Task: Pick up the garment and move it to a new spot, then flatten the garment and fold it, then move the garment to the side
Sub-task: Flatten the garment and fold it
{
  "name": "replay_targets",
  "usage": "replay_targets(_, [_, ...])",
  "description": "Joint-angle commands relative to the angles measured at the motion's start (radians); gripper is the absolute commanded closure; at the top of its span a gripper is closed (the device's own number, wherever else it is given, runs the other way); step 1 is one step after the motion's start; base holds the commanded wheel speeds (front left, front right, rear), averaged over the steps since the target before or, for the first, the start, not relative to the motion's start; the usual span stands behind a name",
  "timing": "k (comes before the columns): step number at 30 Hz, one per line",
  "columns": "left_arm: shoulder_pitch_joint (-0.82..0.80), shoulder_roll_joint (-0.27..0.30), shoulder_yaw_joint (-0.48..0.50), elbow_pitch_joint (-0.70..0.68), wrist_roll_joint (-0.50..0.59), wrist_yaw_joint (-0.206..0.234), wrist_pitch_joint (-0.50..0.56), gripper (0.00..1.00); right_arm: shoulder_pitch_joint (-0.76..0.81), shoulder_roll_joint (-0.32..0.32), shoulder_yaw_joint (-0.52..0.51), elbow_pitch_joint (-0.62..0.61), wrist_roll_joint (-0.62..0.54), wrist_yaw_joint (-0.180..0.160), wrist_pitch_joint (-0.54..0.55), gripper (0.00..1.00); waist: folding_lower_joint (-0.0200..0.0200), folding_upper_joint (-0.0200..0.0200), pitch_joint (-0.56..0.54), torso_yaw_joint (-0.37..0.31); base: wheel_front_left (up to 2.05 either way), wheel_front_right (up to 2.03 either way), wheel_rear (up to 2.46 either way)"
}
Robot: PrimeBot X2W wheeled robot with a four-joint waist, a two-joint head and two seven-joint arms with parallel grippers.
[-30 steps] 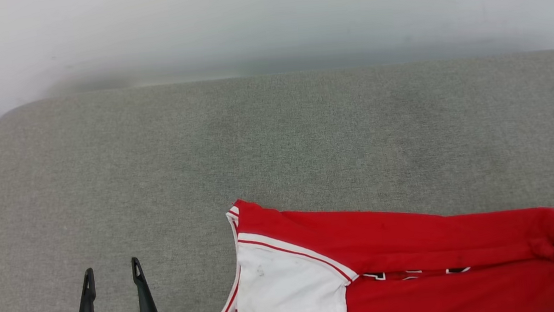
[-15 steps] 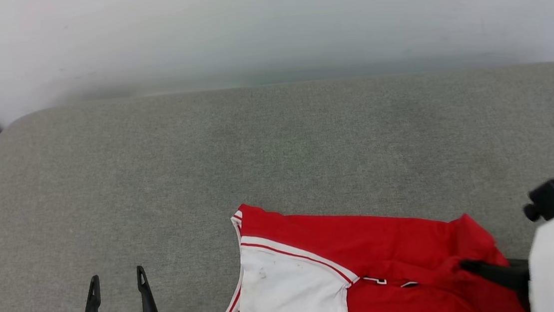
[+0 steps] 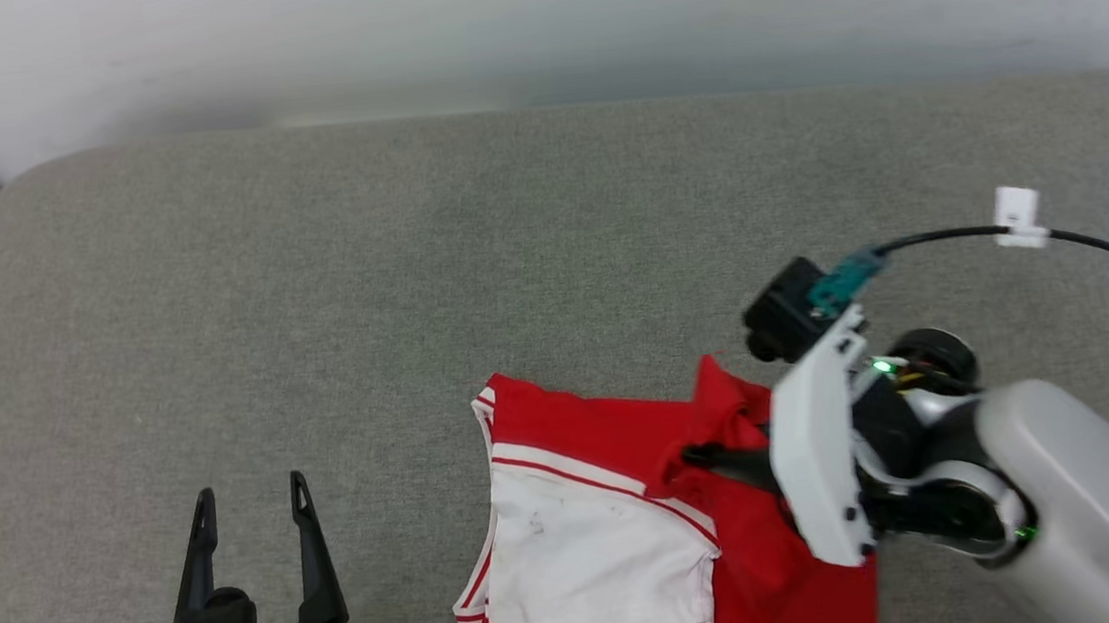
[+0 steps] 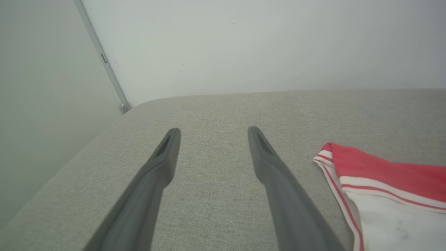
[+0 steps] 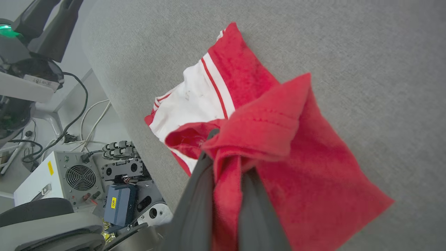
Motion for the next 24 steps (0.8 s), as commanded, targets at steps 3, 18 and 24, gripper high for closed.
replay_targets(3, [-0.024, -0.006, -0.007, 0.003, 0.007, -0.006, -0.003, 0.00, -0.075, 0.032, 0.071, 0.068, -0.019, 0.000, -0.017, 1.00, -0.0001, 0.0000, 0.022, 0.015, 0.00, 0.00, 0.00])
replay_targets(18, [-0.081, -0.018, -0.028, 0.000, -0.003, -0.006, -0.003, 0.00, -0.247, 0.123, 0.368, 0.418, -0.066, 0.000, -0.178, 1.00, -0.0001, 0.0000, 0.103, 0.051, 0.00, 0.00, 0.00])
replay_targets(24, [-0.046, -0.020, -0.014, -0.007, 0.009, -0.011, -0.003, 0.00, -0.289, 0.063, 0.396, 0.361, -0.046, 0.000, -0.375, 0.00, -0.0001, 0.0000, 0.063, 0.015, 0.00, 0.00, 0.00])
